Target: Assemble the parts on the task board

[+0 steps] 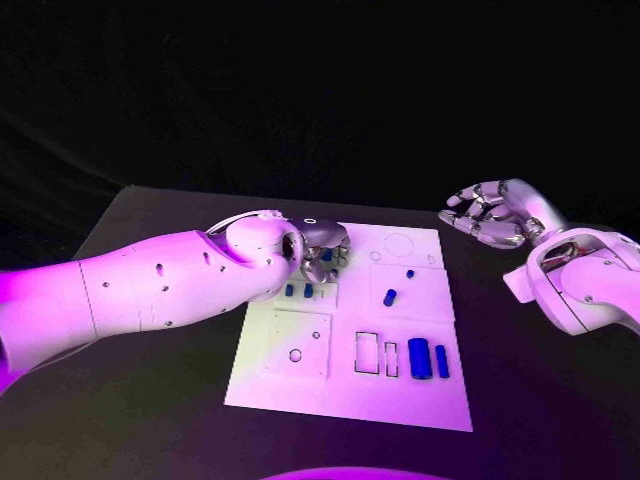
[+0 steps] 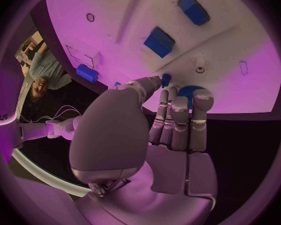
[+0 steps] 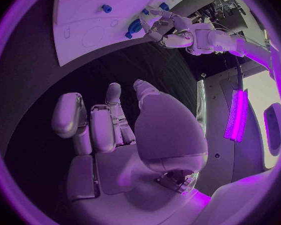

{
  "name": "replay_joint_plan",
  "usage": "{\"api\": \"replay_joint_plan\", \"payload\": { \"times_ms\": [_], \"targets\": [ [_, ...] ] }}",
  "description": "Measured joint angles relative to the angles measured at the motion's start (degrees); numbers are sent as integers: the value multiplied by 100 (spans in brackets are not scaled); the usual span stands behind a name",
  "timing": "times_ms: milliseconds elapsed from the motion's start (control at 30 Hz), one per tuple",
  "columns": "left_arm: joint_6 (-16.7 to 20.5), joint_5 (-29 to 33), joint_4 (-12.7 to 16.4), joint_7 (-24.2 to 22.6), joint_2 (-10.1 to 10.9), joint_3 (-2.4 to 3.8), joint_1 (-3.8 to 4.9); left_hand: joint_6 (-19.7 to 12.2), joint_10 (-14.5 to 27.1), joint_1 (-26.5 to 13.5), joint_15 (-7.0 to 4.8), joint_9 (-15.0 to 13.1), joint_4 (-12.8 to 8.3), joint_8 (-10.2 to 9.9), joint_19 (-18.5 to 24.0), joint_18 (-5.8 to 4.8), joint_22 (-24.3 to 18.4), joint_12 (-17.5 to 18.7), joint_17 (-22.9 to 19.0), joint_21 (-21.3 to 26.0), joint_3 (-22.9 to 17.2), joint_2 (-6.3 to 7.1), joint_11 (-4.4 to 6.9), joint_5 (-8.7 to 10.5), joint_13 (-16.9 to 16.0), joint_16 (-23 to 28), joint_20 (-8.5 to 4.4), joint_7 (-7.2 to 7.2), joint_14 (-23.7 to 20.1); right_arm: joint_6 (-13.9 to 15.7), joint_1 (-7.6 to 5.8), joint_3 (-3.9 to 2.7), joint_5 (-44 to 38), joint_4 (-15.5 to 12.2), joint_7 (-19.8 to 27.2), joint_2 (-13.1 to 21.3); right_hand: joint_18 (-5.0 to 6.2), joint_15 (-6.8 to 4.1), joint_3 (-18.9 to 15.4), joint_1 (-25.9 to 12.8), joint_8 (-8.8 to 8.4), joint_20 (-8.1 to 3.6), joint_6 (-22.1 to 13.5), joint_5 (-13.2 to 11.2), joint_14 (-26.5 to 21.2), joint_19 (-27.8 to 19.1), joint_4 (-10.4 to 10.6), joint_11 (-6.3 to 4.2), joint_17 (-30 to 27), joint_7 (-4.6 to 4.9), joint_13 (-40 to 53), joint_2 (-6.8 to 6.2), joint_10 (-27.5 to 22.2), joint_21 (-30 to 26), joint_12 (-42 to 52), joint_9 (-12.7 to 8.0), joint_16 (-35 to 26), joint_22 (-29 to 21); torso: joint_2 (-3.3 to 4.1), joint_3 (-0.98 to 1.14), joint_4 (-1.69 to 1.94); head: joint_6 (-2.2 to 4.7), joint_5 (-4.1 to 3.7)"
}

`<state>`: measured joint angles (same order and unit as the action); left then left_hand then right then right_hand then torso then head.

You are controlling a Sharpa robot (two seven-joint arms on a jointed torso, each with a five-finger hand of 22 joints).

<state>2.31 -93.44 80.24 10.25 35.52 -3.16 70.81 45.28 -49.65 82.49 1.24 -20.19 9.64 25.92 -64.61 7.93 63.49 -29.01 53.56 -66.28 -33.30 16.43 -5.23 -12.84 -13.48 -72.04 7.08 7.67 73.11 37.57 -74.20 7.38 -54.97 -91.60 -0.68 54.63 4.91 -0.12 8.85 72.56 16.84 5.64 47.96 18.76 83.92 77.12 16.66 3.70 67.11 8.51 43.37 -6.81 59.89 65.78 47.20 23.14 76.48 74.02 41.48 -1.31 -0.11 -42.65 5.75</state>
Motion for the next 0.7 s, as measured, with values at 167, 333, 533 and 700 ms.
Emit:
{"api": "replay_joint_plan", "payload": {
  "times_ms": [167,333,533,700],
  "targets": [
    [-51,-10,-11,24,-10,0,0,32,0,0,0,3,-9,0,0,0,16,0,-5,0,-9,0,0,0,9,0,0,8,0,-1,1,0,1,2,2,-5,-1,0,0,0,0,0,-1,0,0,0,0,0,0,0,0,0,0,0,0,5,0,0,-3,-1,1,-10,-4],
    [-129,-14,-41,43,-31,0,1,112,-133,29,8,23,-23,-21,-52,1,119,0,34,-112,-55,-29,-3,0,30,-91,-10,9,33,-1,3,0,2,3,4,-9,-1,0,0,0,0,0,-2,0,0,0,0,1,0,0,0,0,1,0,0,5,0,0,-5,-2,2,-17,-8],
    [-204,-15,-76,53,-75,-10,6,168,-263,33,-29,41,-39,-39,-187,0,267,-74,134,-251,-71,-34,34,0,27,-213,-20,-6,110,-3,5,0,3,4,5,-15,-2,0,0,0,0,0,-3,0,0,1,0,2,0,-1,0,0,2,0,0,5,0,0,-5,-3,1,-25,-8],
    [-233,-15,-99,55,-97,-14,13,216,-332,51,-29,46,-48,-39,-226,1,330,-100,173,-302,-80,-52,61,7,25,-257,-42,-11,151,-4,6,0,3,3,5,-17,-2,0,0,0,22,0,10,0,0,1,0,9,1,13,-15,0,10,0,-30,4,-21,0,-3,-3,1,-37,-13]
  ]
}}
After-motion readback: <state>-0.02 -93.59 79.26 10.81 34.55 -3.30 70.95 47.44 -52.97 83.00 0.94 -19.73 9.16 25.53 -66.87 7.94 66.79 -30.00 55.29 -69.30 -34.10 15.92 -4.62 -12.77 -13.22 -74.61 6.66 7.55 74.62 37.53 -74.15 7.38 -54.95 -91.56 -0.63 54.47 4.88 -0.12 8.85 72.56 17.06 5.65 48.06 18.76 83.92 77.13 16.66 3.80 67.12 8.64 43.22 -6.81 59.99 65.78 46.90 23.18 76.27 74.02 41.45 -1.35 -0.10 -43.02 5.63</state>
